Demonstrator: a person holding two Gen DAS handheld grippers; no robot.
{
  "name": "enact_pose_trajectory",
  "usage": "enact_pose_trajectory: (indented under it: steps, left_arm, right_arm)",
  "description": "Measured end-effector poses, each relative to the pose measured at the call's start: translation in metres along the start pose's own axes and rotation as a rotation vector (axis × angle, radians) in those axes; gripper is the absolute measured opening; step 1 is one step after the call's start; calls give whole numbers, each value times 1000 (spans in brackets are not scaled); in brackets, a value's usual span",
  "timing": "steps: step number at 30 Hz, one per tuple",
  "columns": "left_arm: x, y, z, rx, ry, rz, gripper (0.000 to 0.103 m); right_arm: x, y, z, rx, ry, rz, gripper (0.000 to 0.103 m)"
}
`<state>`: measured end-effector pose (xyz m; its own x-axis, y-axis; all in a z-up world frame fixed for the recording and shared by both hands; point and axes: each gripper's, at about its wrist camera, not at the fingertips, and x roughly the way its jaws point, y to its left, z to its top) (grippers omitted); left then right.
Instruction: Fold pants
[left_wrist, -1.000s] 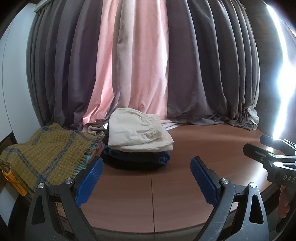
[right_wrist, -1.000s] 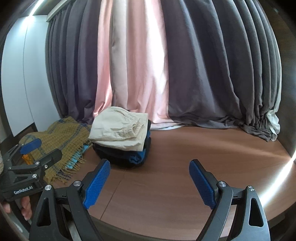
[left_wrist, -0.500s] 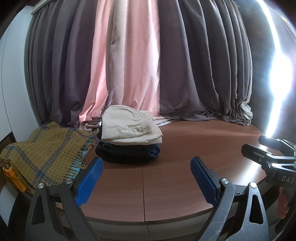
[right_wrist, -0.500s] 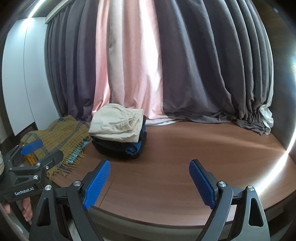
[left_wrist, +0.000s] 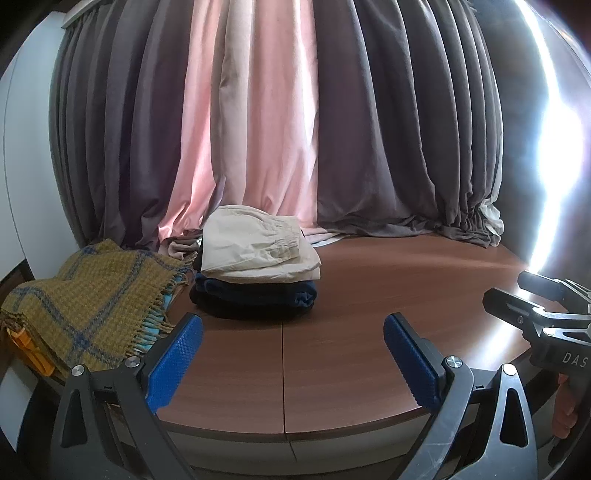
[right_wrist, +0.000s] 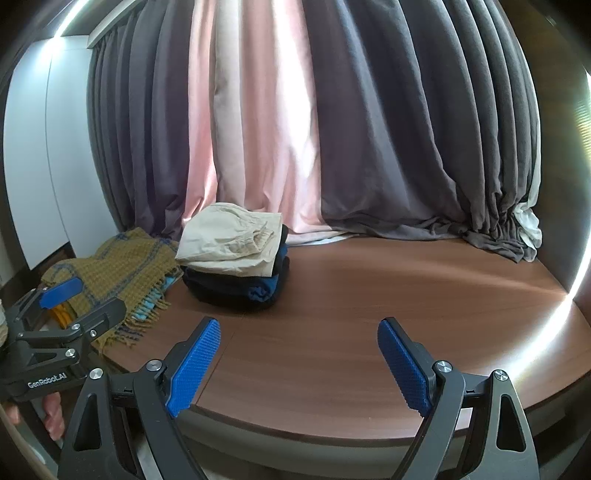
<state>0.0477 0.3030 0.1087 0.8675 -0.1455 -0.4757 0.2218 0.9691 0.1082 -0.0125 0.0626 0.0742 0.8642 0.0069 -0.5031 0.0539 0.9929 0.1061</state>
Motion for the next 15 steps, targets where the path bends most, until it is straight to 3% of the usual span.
enact_pose_trajectory:
  steps: [15]
  left_arm:
    - [-6, -1, -3, -5, 7, 30, 103]
  right_arm:
    - [-2, 2, -2, -2, 0, -2, 88]
